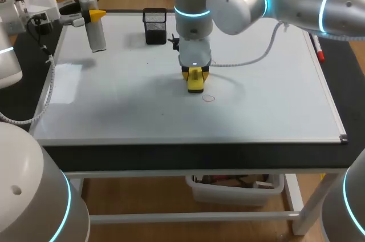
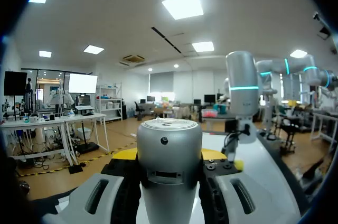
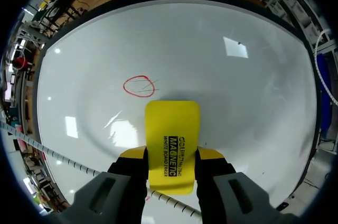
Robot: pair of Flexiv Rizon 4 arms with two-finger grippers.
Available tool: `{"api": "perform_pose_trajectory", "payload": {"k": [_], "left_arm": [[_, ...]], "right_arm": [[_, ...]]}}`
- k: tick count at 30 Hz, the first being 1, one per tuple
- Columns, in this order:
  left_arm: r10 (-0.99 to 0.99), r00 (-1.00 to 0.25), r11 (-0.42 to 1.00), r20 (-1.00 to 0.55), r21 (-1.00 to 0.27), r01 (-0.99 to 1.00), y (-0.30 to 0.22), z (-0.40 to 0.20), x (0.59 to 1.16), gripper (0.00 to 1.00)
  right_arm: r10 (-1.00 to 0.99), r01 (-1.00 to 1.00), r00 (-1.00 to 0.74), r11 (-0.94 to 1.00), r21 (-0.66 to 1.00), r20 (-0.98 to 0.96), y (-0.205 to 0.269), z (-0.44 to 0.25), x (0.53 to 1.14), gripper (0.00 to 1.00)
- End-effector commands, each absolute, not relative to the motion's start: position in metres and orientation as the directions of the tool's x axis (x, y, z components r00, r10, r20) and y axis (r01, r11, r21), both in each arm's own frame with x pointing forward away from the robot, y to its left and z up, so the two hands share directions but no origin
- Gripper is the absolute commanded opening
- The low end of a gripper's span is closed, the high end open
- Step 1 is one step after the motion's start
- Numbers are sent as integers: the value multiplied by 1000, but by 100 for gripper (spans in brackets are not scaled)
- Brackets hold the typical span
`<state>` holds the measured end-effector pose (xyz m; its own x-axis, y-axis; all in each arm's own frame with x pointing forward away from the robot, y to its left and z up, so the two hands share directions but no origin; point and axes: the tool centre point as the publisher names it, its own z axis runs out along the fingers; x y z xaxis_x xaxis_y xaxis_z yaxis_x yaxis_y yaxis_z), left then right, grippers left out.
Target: Pick up the inspection probe, press it on each red-marked spot on the whiteboard one by one, put down the probe, pick up the eraser, and wipe off all the red marks.
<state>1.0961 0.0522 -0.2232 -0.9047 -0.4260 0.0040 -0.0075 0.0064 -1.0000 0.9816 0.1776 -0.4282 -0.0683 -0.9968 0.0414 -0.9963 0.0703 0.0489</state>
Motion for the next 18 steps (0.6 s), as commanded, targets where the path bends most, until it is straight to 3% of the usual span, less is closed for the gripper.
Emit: {"api": "perform_pose_trajectory", "payload": {"k": [1,11,18], "left_arm": [[-426,-905,4,2,-1000,-4,52,-223,1096,0],[-426,-905,4,2,-1000,-4,52,-223,1096,0],[-426,-905,4,2,-1000,-4,52,-223,1096,0]], "right_arm": [[-997,-997,-67,68,23,36,169,-415,981,0],[-998,-998,-59,59,-1,18,173,-400,990,0],[-1000,-1000,15,-15,-25,-14,206,-399,994,0]]}}
